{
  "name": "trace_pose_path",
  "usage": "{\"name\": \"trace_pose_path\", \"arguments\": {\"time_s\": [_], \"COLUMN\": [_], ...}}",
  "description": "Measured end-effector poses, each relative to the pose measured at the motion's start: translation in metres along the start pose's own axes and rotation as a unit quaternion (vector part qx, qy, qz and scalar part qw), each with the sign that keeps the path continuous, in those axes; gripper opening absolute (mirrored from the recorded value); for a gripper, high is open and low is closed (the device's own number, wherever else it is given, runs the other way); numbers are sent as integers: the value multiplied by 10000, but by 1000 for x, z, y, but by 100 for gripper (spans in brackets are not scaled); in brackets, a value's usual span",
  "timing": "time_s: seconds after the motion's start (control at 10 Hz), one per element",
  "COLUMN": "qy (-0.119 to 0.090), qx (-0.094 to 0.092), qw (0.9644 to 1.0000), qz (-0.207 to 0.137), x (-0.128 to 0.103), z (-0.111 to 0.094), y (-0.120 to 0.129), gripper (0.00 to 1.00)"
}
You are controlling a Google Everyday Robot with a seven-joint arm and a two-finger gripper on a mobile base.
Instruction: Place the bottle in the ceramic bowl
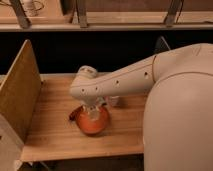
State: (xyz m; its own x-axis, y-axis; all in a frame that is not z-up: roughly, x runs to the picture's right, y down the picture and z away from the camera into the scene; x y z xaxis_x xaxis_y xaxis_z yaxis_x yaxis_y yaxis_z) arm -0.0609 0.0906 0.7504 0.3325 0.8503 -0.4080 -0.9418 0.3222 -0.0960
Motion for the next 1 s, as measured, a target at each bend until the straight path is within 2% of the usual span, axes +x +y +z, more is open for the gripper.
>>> {"name": "trace_pose_path", "arguments": {"time_s": [0.3,0.5,0.7,1.0], "qy": [-1,-1,-1,-2], "qx": [1,3,3,2], "qw": [10000,10000,10000,10000], "qz": [8,11,12,12], "x": [0,0,0,0], "z": [0,0,0,0], "y": [-1,-1,-1,-1], "gripper": [5,0,14,44]}}
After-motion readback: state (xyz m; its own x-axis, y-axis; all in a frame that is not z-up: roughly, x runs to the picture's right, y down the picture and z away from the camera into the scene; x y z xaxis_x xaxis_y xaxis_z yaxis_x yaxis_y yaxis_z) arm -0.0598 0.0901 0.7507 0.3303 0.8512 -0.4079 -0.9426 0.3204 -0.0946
